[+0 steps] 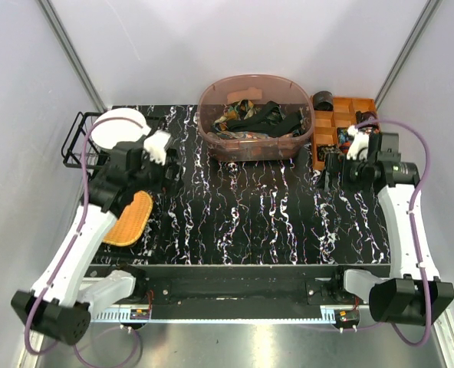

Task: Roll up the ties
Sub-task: Reset both arms

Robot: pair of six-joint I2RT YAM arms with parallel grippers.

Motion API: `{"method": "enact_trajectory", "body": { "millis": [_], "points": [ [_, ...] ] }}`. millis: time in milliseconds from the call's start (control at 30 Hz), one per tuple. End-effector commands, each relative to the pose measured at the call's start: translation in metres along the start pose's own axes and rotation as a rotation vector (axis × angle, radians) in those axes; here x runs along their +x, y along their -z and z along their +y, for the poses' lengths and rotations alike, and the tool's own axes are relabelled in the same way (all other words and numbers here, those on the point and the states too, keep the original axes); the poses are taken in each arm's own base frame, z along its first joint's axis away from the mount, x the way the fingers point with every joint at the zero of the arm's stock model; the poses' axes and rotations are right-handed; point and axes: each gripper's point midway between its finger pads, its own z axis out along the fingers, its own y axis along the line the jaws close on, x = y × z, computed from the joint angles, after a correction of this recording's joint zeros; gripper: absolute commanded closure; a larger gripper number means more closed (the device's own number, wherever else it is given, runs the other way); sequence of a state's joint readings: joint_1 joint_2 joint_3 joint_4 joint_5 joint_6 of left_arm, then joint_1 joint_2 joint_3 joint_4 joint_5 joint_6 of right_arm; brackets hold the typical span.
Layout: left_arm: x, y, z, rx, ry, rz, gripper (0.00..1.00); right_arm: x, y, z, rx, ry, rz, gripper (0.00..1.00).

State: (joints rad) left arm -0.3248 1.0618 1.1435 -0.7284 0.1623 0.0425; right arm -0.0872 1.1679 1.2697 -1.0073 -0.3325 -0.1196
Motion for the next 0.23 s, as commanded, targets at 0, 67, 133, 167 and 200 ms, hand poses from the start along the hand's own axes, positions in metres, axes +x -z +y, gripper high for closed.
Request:
{"method": "enact_trajectory", "body": {
  "millis": [0,67,133,167,200],
  "points": [
    [0.043,0.017,0.040,-0.201,0.074,0.030,0.01,0.018,0.009,0.028,-0.106,-0.142,-0.012,0.00],
    [0.055,0.023,0.047,-0.236,0.093,0.025,0.01,0.012,0.013,0.030,-0.109,-0.139,-0.049,0.00],
    [0.060,0.027,0.053,-0.261,0.121,0.020,0.01,0.012,0.015,0.033,-0.117,-0.145,-0.068,0.00],
    [0.061,0.028,0.055,-0.268,0.124,0.015,0.01,0.011,0.017,0.033,-0.116,-0.143,-0.074,0.00],
    [0.060,0.033,0.060,-0.298,0.125,0.005,0.01,0.011,0.017,0.033,-0.113,-0.143,-0.076,0.00]
  ]
}}
